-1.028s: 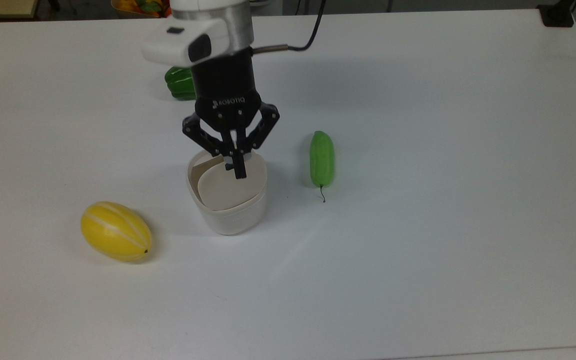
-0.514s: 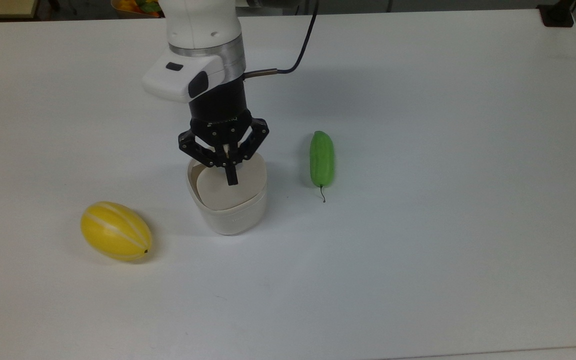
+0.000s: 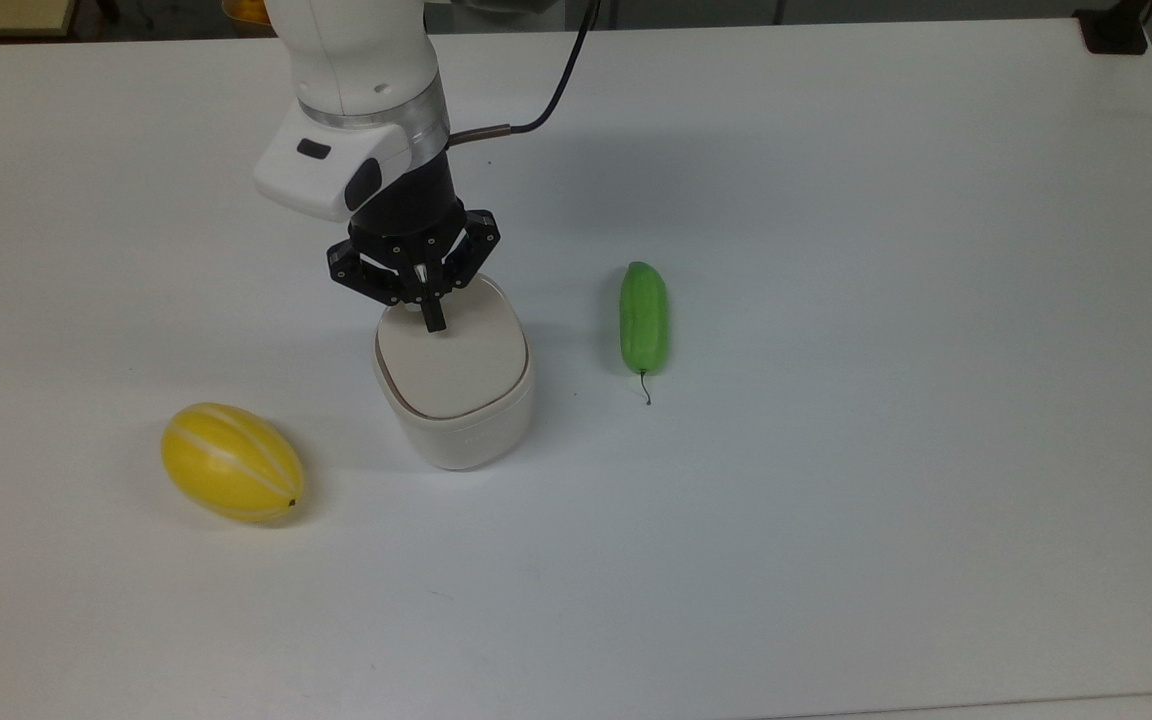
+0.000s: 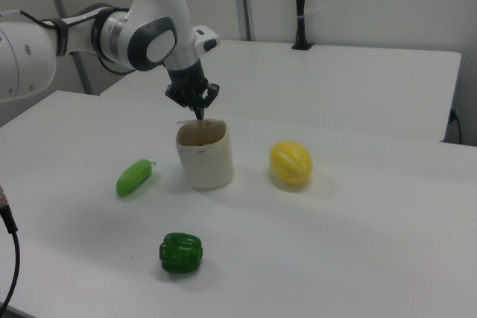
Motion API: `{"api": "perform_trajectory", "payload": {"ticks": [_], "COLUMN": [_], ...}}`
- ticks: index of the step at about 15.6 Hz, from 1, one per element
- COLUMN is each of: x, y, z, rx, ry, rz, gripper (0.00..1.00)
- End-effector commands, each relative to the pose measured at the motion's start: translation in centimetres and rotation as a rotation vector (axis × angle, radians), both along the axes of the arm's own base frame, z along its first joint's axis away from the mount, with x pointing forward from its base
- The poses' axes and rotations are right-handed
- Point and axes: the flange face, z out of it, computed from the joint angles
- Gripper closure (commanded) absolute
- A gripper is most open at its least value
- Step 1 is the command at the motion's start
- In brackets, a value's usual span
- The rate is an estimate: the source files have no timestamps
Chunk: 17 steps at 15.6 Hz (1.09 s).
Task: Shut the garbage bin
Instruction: 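Press the lid flat onto the bin rim with the gripper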
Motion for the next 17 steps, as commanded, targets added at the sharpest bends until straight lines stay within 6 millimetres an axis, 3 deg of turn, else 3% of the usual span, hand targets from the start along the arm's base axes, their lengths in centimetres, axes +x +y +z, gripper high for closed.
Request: {"api": "perform_trajectory", "payload": {"ticks": [1, 9, 15, 17], "x": [-1.6, -1.7, -1.5, -1.8], "y": [-0.3, -0.6, -0.2, -0.5], "z": [-2.3, -5.6, -6.4, -5.3], "rx": [0.016, 0.0, -0.004, 0.008], "ry": [0.064, 0.112, 0.123, 0.115], "rz": [0.025, 0.025, 0.025, 0.011], "gripper": [1.0, 1.0, 1.0, 1.0]}}
